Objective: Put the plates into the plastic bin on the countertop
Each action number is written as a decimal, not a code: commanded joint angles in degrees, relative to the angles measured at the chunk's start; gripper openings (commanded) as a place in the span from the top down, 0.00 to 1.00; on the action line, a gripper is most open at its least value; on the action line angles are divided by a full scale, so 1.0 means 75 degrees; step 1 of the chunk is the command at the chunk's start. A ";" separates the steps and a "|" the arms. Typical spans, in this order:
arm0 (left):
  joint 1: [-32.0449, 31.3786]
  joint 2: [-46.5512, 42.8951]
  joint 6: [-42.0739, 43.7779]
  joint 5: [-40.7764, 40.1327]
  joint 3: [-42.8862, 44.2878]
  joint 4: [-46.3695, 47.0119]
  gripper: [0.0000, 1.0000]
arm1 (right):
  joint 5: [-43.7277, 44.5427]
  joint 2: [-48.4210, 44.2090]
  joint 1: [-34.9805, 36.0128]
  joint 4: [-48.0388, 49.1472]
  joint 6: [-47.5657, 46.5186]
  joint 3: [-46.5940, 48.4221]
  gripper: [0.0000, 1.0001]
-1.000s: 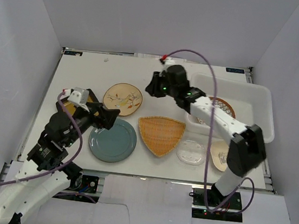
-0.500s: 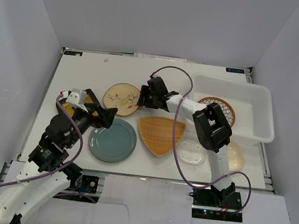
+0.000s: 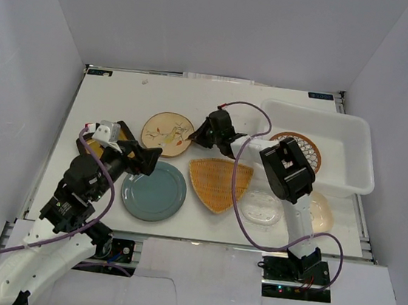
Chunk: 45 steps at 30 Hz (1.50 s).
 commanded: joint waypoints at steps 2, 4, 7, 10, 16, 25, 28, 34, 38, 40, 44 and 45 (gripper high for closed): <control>-0.0030 -0.0074 -0.0037 0.0049 -0.0001 0.0007 0.02 | 0.0918 -0.1100 -0.0109 0.1019 0.0187 -0.0377 0.92; -0.0030 -0.0132 -0.0049 0.0061 -0.0001 0.0007 0.02 | 0.1048 -0.1606 -0.0167 0.1159 -0.0151 -0.0366 0.92; -0.0030 -0.0261 -0.0049 0.0038 -0.0012 0.0007 0.02 | 0.1178 -0.2497 -0.0366 0.0963 -0.0562 -0.0190 0.92; -0.0042 -0.0320 -0.0096 0.0143 -0.0012 0.0019 0.02 | 0.0442 -0.3235 -0.0951 0.0901 -0.0494 -0.0411 0.92; -0.0088 -0.0554 -0.0119 0.0155 -0.0012 0.0031 0.02 | -0.0275 -0.5777 -0.2590 0.0436 -0.0937 -0.2761 0.92; -0.0311 -0.0730 -0.0131 0.0260 0.0011 0.0054 0.02 | -0.0463 -0.8826 -0.5709 -0.1698 -0.2262 -0.4806 0.92; -0.0335 -0.0648 -0.0131 0.0283 -0.0001 0.0054 0.02 | -0.0475 -0.9131 -0.6283 -0.1875 -0.2519 -0.5006 0.92; -0.0323 -0.0508 -0.0131 0.0307 0.0011 0.0019 0.02 | -0.0416 -0.8560 -0.6765 -0.1863 -0.2778 -0.5486 0.92; -0.0323 -0.0402 -0.0131 0.0330 0.0023 0.0007 0.02 | -0.0393 -0.8137 -0.6882 -0.1816 -0.2860 -0.5569 0.92; -0.0311 -0.0355 -0.0119 0.0354 0.0034 -0.0004 0.02 | -0.0334 -0.7891 -0.6894 -0.1840 -0.2895 -0.5510 0.92; -0.0323 -0.0343 -0.0131 0.0331 0.0034 -0.0016 0.02 | -0.0054 -0.7691 -0.6906 -0.1887 -0.3000 -0.5405 0.63; -0.0311 -0.0343 -0.0131 0.0330 0.0034 -0.0016 0.02 | 0.0075 -0.7644 -0.6894 -0.2154 -0.3094 -0.5335 0.51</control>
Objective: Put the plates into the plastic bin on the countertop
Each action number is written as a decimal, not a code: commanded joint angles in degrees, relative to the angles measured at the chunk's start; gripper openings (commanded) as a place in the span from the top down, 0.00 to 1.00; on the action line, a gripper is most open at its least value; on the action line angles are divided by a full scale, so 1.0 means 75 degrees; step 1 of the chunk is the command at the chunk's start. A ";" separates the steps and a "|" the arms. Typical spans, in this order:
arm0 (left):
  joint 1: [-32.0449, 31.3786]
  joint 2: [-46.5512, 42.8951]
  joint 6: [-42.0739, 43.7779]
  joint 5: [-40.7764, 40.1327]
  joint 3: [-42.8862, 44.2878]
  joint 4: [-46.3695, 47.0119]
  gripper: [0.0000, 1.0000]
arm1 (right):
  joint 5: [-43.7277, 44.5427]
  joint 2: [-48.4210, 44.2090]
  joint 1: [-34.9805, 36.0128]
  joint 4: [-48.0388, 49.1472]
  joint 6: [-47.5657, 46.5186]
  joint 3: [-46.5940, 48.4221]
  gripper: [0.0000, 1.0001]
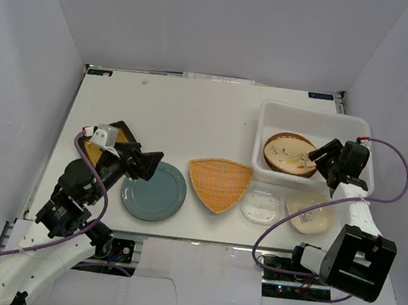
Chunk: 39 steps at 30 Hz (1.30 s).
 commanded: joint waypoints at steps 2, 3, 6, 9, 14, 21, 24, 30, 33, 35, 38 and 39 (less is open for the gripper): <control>-0.0014 0.0030 -0.0020 0.0118 0.0052 -0.0019 0.02 | 0.0307 0.0173 0.0016 -0.0032 -0.0428 0.0669 0.15; -0.0014 0.0030 -0.0020 0.0118 0.0052 -0.0019 0.02 | 0.0296 0.0138 0.0016 -0.0266 -0.0568 0.0763 0.08; -0.0014 0.0030 -0.0008 0.0071 0.0075 -0.0042 0.02 | 0.0296 -0.0177 0.0074 -0.0385 -0.0710 0.0975 0.02; -0.0026 0.0030 -0.0008 -0.0046 0.0087 -0.0066 0.02 | 0.0646 -0.0552 0.0401 -0.0443 -0.0780 0.1174 0.02; 0.0009 0.0135 -0.0020 -0.0222 0.0239 -0.0043 0.02 | 0.1045 -0.0461 0.2940 -0.0233 -0.0979 0.1781 0.30; 0.0033 0.0054 -0.0055 -0.1039 0.0345 0.0028 0.02 | 0.0544 0.2427 0.6808 0.0540 -0.1062 0.3560 0.73; 0.0056 -0.0473 -0.0149 -0.1486 0.0228 0.0168 0.02 | -0.0650 0.4021 0.7408 0.1184 -0.0664 0.4777 0.66; 0.0080 -0.1072 -0.0336 -0.2226 -0.0100 0.0274 0.02 | -0.1962 0.7119 0.7960 0.1115 -0.0044 0.7639 0.26; 0.0091 -0.0932 -0.0512 -0.2156 -0.0182 0.0181 0.02 | -0.2246 0.8525 0.8112 0.0624 0.0086 0.9338 0.24; 0.0103 -0.0815 -0.0629 -0.2039 -0.0182 0.0145 0.02 | -0.2434 0.9367 0.8148 0.0552 0.0285 1.0184 0.25; 0.0115 -0.0721 -0.0934 -0.1666 -0.0206 0.0133 0.02 | -0.2880 1.0107 0.8277 0.0868 0.0812 1.0688 0.28; 0.0115 -0.0639 -0.1027 -0.1512 -0.0229 0.0156 0.02 | -0.2950 1.0227 0.8335 0.0938 0.0964 1.0783 0.31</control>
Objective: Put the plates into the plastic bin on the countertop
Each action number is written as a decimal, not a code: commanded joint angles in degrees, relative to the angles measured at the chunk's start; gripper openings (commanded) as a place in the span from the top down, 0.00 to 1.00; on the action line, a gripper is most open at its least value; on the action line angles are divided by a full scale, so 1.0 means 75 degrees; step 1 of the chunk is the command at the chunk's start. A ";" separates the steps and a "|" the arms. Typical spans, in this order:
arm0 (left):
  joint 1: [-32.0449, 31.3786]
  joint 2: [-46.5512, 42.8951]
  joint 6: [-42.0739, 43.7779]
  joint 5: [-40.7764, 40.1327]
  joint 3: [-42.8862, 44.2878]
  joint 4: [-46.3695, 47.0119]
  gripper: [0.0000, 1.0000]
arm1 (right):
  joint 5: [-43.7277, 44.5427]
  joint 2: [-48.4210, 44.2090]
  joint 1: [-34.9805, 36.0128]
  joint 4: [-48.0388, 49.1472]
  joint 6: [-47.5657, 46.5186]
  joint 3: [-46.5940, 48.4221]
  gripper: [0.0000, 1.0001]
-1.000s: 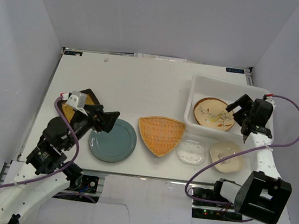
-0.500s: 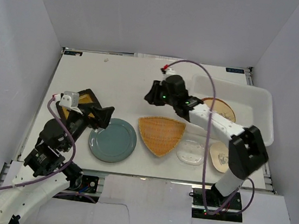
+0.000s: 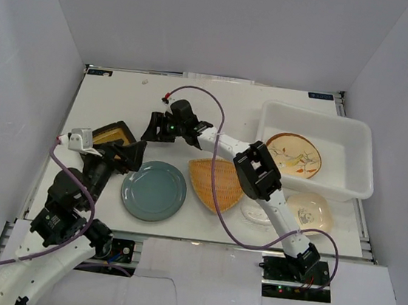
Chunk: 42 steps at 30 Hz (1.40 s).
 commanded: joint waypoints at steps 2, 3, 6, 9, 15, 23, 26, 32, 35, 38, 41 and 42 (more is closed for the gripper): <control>0.0039 0.0248 -0.0495 0.0727 -0.0037 -0.0015 0.02 | -0.0660 0.0678 0.0295 0.0315 0.0762 0.0666 0.34; 0.0051 0.0306 -0.0495 0.0752 -0.0037 0.0020 0.02 | -0.0706 0.0761 0.0331 0.0409 0.0879 0.0666 0.35; 0.0063 0.0307 -0.0460 0.0729 -0.0037 0.0043 0.02 | -0.0824 0.1007 0.0495 0.0807 0.1254 0.0654 0.40; 0.0063 0.0342 -0.0437 0.0811 -0.0060 0.0044 0.02 | -0.0847 0.1288 0.0624 0.1077 0.1512 0.0829 0.42; 0.0063 0.0424 -0.0425 0.0939 -0.0072 0.0125 0.02 | -0.0847 0.1827 0.0730 0.1792 0.2285 0.1100 0.51; 0.0098 0.0342 -0.0331 0.0928 -0.0084 0.0126 0.02 | -0.0357 0.1360 0.0730 0.2214 0.2614 0.0620 0.92; 0.0133 0.0295 -0.0296 0.0963 -0.0061 0.0137 0.02 | -0.0168 0.0950 0.0707 0.2425 0.2626 0.0689 0.92; 0.0133 0.0131 -0.0308 0.1291 0.0010 0.0184 0.02 | 0.0020 0.0072 0.0450 0.2648 0.2626 0.1053 0.92; 0.0133 0.0002 -0.0215 0.1420 0.0033 0.0219 0.02 | -0.0120 -0.0923 0.0122 0.2963 0.2405 0.0446 0.92; 0.0144 -0.0162 -0.0144 0.1654 -0.0002 0.0278 0.02 | -0.0133 -0.2258 -0.0253 0.2976 0.1762 -0.0678 0.92; 0.0145 -0.0232 -0.0074 0.1912 -0.0013 0.0336 0.02 | -0.0016 -0.3828 -0.0780 0.3174 0.1490 -0.2376 0.92; 0.0156 -0.0244 -0.0050 0.1982 -0.0014 0.0348 0.02 | -0.0027 -0.4262 -0.0967 0.3338 0.1454 -0.2903 0.92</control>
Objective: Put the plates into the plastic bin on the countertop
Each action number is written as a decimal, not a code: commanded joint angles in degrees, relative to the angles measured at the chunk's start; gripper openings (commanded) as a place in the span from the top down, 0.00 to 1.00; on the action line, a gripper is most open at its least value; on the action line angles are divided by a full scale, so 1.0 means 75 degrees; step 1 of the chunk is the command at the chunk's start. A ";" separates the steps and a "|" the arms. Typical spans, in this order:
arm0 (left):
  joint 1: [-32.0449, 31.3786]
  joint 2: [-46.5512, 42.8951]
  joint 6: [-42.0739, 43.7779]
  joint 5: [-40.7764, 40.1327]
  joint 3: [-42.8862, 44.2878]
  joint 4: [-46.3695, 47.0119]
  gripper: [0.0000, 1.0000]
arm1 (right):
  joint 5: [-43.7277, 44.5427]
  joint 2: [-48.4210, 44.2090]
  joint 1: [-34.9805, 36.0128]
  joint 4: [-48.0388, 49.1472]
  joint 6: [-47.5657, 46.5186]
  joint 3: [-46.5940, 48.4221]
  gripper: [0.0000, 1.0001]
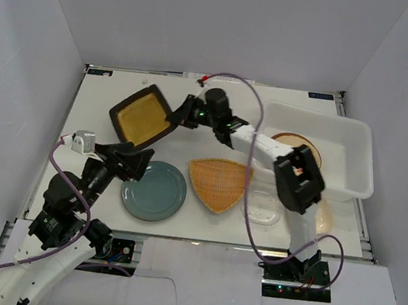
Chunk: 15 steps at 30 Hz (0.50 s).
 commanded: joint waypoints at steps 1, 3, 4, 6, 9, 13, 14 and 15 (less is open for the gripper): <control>0.0054 -0.0090 0.0189 0.0543 0.0054 0.0191 0.02 | -0.0094 -0.2901 -0.0993 0.2056 -0.0239 -0.1652 0.92; 0.0054 -0.0136 0.0201 0.0626 0.0018 0.0179 0.02 | -0.0129 -0.3819 -0.1499 0.2419 -0.0076 -0.2760 0.92; 0.0054 -0.0148 0.0212 0.0649 0.0007 0.0191 0.02 | -0.0164 -0.4682 -0.2082 0.2410 -0.0040 -0.3728 0.92; 0.0043 -0.0183 0.0212 0.0673 0.0007 0.0179 0.02 | -0.0235 -0.5983 -0.2717 0.2294 0.0030 -0.4613 0.92; 0.0019 -0.0288 0.0212 0.0649 0.0007 0.0179 0.02 | -0.0562 -0.7055 -0.4088 0.1814 -0.0051 -0.5810 0.92; -0.0028 -0.0359 0.0213 0.0591 -0.0029 0.0132 0.02 | -0.1287 -0.8732 -0.6450 0.0548 -0.0392 -0.6677 0.92; -0.0028 -0.0371 0.0212 0.0626 -0.0005 0.0144 0.02 | -0.1777 -0.8954 -0.6818 0.0546 -0.0333 -0.7097 0.92; -0.0039 -0.0359 0.0212 0.0626 -0.0017 0.0144 0.02 | -0.2037 -0.9247 -0.7216 0.0535 -0.0275 -0.7275 0.92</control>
